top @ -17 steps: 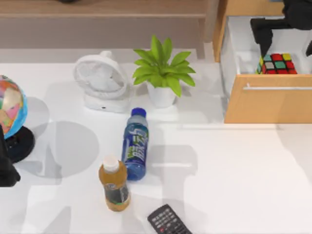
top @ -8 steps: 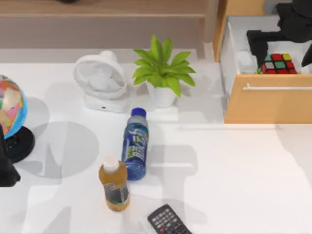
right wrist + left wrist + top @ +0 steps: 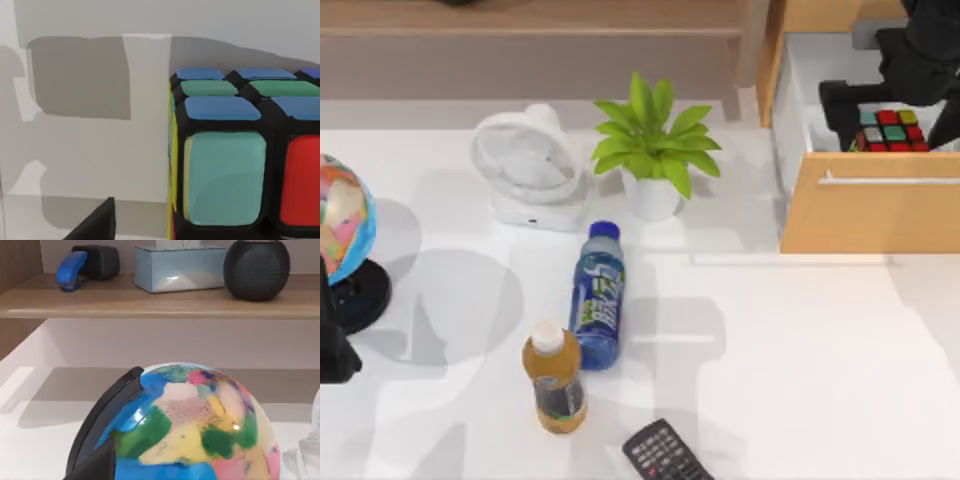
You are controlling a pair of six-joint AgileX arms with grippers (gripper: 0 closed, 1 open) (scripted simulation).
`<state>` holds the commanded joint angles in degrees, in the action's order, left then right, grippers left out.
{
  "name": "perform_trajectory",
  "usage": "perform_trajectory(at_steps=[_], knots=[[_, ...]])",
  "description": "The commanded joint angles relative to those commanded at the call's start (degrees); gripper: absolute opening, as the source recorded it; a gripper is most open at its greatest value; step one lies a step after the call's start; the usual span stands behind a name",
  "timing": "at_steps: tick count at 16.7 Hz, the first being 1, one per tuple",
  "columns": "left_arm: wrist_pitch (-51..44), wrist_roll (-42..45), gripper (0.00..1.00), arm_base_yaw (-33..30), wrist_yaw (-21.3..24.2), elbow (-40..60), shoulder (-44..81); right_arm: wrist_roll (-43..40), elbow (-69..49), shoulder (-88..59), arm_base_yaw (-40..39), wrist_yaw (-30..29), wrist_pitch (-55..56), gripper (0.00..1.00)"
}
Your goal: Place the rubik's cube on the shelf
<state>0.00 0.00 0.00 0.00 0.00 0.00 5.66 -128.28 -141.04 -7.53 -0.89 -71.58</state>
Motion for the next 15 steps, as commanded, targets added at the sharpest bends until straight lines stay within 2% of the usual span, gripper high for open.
perform_trajectory(at_steps=[4,15], knots=[[0.0,0.0,1.0,0.0,0.0,0.0,0.0,0.0,-0.07,-0.08,0.01,0.0,0.04,1.0],[0.0,0.0,1.0,0.0,0.0,0.0,0.0,0.0,-0.07,-0.08,0.01,0.0,0.04,0.17]])
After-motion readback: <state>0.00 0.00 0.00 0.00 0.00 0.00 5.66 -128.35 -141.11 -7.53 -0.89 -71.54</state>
